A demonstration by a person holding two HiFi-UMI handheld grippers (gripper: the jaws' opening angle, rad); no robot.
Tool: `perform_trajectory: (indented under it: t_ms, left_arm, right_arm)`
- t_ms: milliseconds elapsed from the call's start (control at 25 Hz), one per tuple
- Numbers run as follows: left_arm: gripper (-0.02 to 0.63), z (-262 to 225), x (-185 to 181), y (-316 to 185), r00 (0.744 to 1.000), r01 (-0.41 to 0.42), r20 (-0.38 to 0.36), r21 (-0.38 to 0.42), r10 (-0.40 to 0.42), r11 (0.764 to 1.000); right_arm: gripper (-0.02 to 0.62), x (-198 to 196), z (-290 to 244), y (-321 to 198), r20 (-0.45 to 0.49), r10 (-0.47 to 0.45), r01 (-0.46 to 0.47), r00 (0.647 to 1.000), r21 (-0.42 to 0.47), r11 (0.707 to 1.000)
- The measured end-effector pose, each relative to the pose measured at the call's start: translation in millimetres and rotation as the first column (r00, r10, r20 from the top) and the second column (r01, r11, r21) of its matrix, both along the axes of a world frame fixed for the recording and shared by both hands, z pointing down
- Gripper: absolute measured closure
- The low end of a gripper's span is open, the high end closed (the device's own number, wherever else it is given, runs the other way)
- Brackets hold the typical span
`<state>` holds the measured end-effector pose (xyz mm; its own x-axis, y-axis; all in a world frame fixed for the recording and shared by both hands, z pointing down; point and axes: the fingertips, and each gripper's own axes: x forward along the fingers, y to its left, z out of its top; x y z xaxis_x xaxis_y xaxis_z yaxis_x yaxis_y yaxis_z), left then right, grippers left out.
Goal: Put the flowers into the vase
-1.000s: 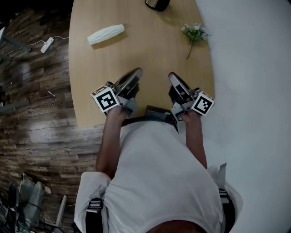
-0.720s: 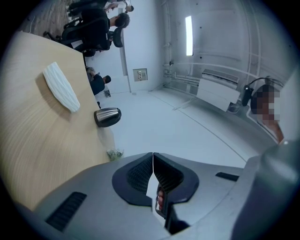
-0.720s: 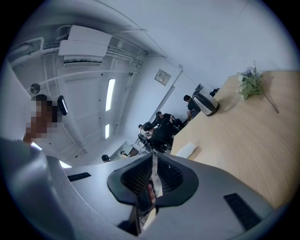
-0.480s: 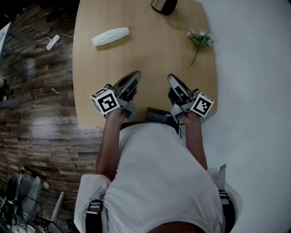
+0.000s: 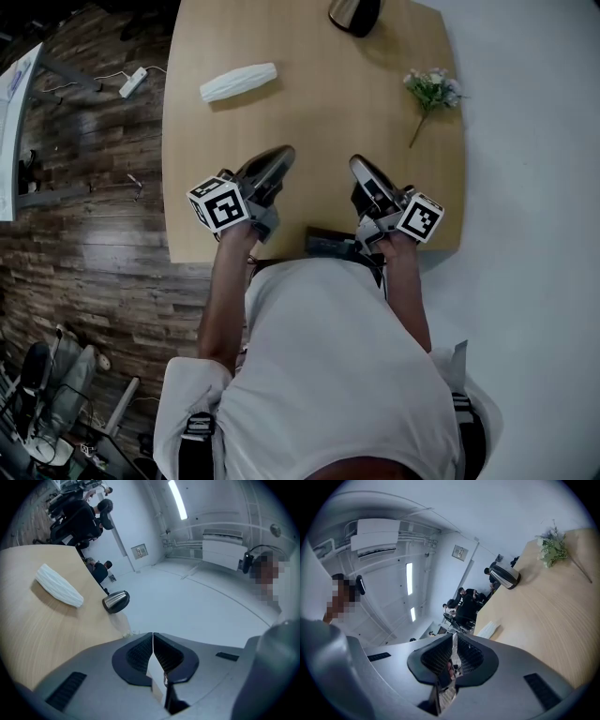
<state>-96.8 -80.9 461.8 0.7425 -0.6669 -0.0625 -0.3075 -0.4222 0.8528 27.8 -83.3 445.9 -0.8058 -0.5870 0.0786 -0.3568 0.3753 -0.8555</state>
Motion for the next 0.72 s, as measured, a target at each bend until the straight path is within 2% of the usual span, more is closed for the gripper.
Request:
perform_trajectory:
  t_ms: [160, 400, 720]
  left_arm:
    - [0.597, 11, 1, -6, 0.999, 0.0, 0.051, 0.008, 0.0, 1.0]
    - [0.597, 15, -3, -50, 0.996, 0.005, 0.092, -0.011, -0.004, 1.0]
    - [0.597, 30, -24, -87, 0.989, -0.004, 0.147, -0.021, 0.007, 1.0]
  right_arm:
    - [0.575, 7, 14, 0, 0.039, -0.003, 0.003, 0.999, -0.001, 1.0]
    - [0.575, 22, 18, -36, 0.027, 0.009, -0.008, 1.0, -0.029, 1.0]
    - [0.575, 21, 29, -52, 0.018, 0.004, -0.003, 1.0, -0.051, 0.999]
